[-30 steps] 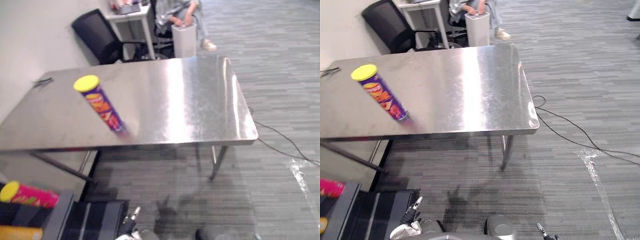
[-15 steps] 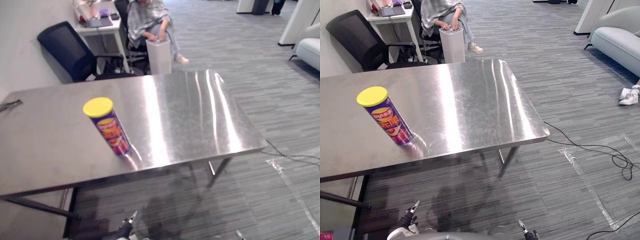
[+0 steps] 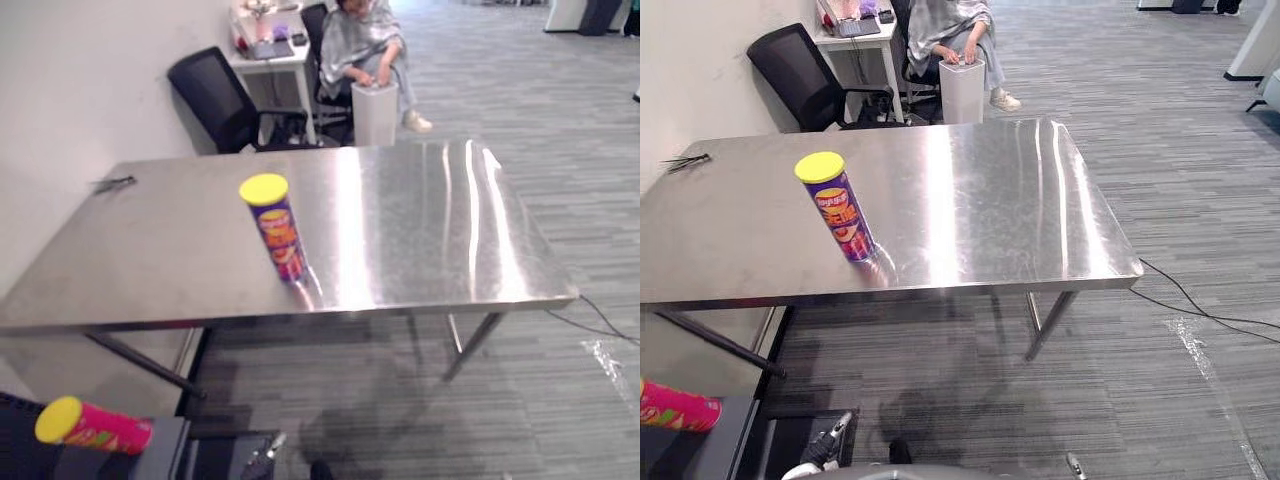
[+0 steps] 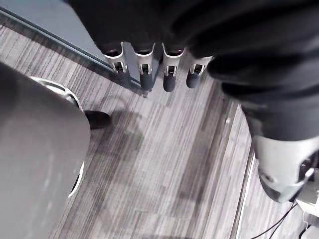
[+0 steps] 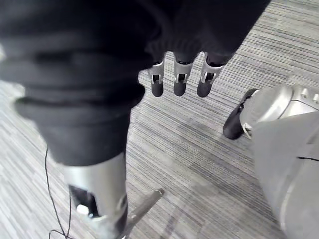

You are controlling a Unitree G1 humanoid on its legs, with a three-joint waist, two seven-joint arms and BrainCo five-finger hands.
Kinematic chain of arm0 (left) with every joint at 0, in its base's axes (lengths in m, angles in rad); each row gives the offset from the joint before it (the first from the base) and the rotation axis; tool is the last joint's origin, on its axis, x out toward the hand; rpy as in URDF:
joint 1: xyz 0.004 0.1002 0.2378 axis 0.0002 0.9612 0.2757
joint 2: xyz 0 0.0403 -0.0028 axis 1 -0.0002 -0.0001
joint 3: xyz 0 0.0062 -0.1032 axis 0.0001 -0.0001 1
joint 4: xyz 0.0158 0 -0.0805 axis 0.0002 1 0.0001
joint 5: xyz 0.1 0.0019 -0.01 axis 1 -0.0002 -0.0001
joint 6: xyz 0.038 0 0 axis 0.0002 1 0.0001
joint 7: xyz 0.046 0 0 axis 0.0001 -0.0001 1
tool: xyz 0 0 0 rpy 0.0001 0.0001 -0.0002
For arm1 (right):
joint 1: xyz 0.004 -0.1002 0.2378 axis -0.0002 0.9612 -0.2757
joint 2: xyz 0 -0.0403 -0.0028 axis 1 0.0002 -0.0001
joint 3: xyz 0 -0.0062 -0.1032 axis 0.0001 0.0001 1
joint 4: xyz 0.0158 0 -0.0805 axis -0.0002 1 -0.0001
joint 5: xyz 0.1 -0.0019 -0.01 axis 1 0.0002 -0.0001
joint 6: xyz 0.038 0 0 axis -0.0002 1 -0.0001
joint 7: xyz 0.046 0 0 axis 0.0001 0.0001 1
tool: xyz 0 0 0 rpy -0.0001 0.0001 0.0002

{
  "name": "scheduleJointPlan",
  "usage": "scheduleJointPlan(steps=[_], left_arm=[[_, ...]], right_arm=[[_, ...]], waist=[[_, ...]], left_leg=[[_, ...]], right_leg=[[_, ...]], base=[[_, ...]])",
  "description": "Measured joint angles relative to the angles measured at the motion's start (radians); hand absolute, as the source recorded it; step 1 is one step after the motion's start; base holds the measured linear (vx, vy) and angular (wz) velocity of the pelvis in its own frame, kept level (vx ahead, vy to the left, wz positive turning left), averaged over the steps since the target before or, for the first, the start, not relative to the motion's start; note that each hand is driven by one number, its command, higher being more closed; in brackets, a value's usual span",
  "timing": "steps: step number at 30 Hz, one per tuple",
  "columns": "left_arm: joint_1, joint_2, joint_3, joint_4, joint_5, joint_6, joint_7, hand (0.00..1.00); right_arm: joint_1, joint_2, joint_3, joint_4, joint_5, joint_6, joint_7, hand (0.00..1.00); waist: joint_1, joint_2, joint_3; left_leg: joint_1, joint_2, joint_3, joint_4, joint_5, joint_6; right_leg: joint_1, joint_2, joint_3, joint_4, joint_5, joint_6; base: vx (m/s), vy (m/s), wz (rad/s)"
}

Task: Put the gum and the chips on the shelf.

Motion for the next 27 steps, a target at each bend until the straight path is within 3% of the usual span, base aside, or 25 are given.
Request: scheduleJointPlan(steps=[3,7,10,12,17,22,27], left_arm=[[-0.004,0.001,0.001,0.000,0.000,0.000,0.000,0.00],[-0.009,0.004,0.010,0.002,0.000,0.000,0.000,0.00],[-0.008,0.006,0.011,0.000,0.000,0.001,0.003,0.00],[-0.008,0.006,0.013,-0.005,-0.001,0.001,0.004,0.00],[0.005,-0.002,0.041,-0.068,-0.001,0.005,0.014,0.00],[0.012,-0.004,0.006,-0.093,0.001,0.006,0.021,0.00],[0.012,0.003,-0.043,-0.093,0.038,0.006,0.019,0.00]], right_arm=[[-0.013,-0.016,-0.032,0.000,0.036,-0.001,-0.006,0.00],[-0.055,-0.053,-0.169,-0.036,0.158,-0.004,-0.028,0.00],[-0.089,-0.071,-0.236,-0.183,0.241,-0.032,-0.070,0.00],[-0.108,-0.077,-0.269,-0.400,0.271,-0.073,-0.135,0.00],[-0.161,-0.116,-0.293,-0.832,0.257,-0.165,-0.269,0.00],[-0.258,-0.207,-0.269,-1.012,0.130,-0.203,-0.350,0.00],[-0.316,-0.280,-0.118,-1.164,0.060,-0.227,-0.317,0.00]], waist=[[0.012,-0.001,0.000],[0.013,-0.004,0.004],[0.012,-0.007,0.006],[0.012,-0.011,0.009],[-0.010,-0.019,0.011],[-0.013,-0.014,0.008],[-0.011,-0.013,0.007]], left_leg=[[-0.008,-0.005,-0.005,0.000,-0.003,0.005],[-0.039,-0.028,-0.050,0.000,-0.007,0.010],[-0.041,-0.038,-0.051,0.000,-0.017,0.020],[-0.041,-0.047,-0.052,0.002,-0.028,0.016],[-0.041,-0.029,-0.073,0.007,-0.025,0.021],[-0.035,0.003,-0.087,0.007,-0.025,0.021],[-0.043,0.007,-0.110,0.007,-0.025,0.021]], right_leg=[[0.000,-0.001,0.000,-0.009,-0.002,0.002],[0.000,-0.010,-0.011,-0.032,-0.002,-0.004],[0.000,-0.021,-0.013,-0.032,-0.010,-0.018],[0.001,-0.029,-0.015,-0.033,-0.014,-0.026],[-0.005,-0.011,0.003,-0.011,0.018,0.019],[-0.009,0.023,0.009,-0.008,0.066,0.026],[-0.022,0.019,0.009,-0.013,0.080,0.027]], base=[[0.00,0.016,0.06],[0.05,0.028,0.27],[0.11,0.029,0.03],[0.17,0.011,0.02],[0.16,-0.027,0.06],[0.10,-0.036,-0.10],[0.04,-0.018,-0.07]])
